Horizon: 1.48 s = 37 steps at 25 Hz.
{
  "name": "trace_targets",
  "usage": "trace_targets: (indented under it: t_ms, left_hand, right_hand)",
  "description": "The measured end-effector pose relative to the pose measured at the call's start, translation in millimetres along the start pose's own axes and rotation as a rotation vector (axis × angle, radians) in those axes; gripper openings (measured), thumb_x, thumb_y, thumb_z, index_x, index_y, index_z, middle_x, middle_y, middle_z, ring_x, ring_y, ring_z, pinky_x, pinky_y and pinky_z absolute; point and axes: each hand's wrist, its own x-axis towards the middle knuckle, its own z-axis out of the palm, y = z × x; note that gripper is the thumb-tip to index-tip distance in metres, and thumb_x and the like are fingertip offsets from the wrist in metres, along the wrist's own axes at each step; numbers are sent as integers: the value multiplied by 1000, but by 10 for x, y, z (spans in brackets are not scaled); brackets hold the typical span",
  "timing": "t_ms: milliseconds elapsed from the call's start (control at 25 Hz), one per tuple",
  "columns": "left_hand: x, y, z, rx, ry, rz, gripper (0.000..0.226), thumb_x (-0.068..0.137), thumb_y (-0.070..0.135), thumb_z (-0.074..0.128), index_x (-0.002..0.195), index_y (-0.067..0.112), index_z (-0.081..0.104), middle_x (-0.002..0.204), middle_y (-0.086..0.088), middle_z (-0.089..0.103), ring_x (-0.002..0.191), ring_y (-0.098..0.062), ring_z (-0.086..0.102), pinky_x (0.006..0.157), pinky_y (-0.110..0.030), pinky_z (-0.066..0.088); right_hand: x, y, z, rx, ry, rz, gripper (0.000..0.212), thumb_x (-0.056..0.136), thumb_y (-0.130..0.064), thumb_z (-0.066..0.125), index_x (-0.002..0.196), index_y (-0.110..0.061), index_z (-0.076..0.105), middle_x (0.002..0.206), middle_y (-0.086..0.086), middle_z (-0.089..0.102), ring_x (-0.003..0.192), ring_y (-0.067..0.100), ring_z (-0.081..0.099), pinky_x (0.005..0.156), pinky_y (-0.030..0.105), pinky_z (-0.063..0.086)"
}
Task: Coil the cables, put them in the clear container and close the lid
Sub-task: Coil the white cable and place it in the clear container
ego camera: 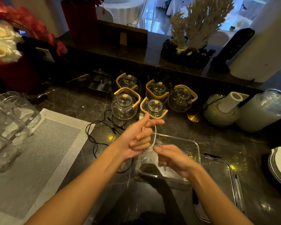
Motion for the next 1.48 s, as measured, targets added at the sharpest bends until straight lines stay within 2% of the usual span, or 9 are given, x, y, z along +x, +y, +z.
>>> trace_targets:
  t_ms: [160,360,520,760,960,1160,1280,1400,1480]
  left_hand:
    - [-32,-152,18,352,77,-174,49,105,43,41,94,8,72,42,4,45,26,-1,31,29,-14,20]
    - [12,-235,-17,336,110,-206,43,103,45,43,75,16,56,47,9,29,34,-3,22,35,-18,13]
    - [9,-190,-70,191,26,-242,31,99,39,38,81,16,50,58,7,29,42,-5,22,41,-21,12]
    - [36,-239,-29,346,249,-53,35,106,32,45,101,3,63,61,3,35,48,-6,30,45,-18,23]
    - [63,-302,-12,426,362,-1,43,105,36,47,112,-1,68,60,1,50,50,-8,45,48,-19,37]
    - [95,-260,93,218,285,61,41,108,32,38,112,5,68,73,-5,64,67,-13,61,76,-30,58]
    - [124,-150,149,55,324,42,40,107,33,42,112,4,69,85,-8,70,60,-14,66,59,-29,59]
    - [174,-49,228,-146,362,18,35,105,29,47,104,4,71,92,-9,76,76,-18,75,70,-29,61]
    - [209,-24,273,-220,355,46,31,103,25,48,98,4,71,86,-9,74,74,-18,72,71,-28,61]
  right_hand:
    - [59,-447,-178,-85,78,63,32,88,-46,74,80,-17,65,60,-5,26,53,11,18,50,28,13]
    - [81,-771,-167,-183,106,21,29,102,-25,59,78,-10,67,61,-2,40,50,8,27,44,22,19]
    - [84,-798,-110,-259,202,-46,28,97,-27,67,77,-8,68,60,1,45,47,9,35,45,25,27]
    - [-4,-721,-11,-205,328,-225,25,100,-16,62,97,6,73,67,8,48,48,9,39,43,24,40]
    - [-74,-724,69,34,352,-261,17,96,-5,62,110,2,70,77,13,64,50,13,49,50,27,50]
    - [-153,-625,249,186,275,-338,22,99,-13,60,115,-1,71,93,17,74,61,15,63,63,29,60]
    - [-185,-445,402,199,279,-394,23,103,-14,55,112,-4,73,101,16,77,65,16,68,63,31,63]
    - [-219,-332,521,220,254,-448,23,100,-5,58,116,-10,73,107,13,78,71,20,73,61,30,63]
    - [-254,-323,590,269,216,-473,28,95,-2,62,120,-8,71,111,15,77,75,24,74,61,29,63]
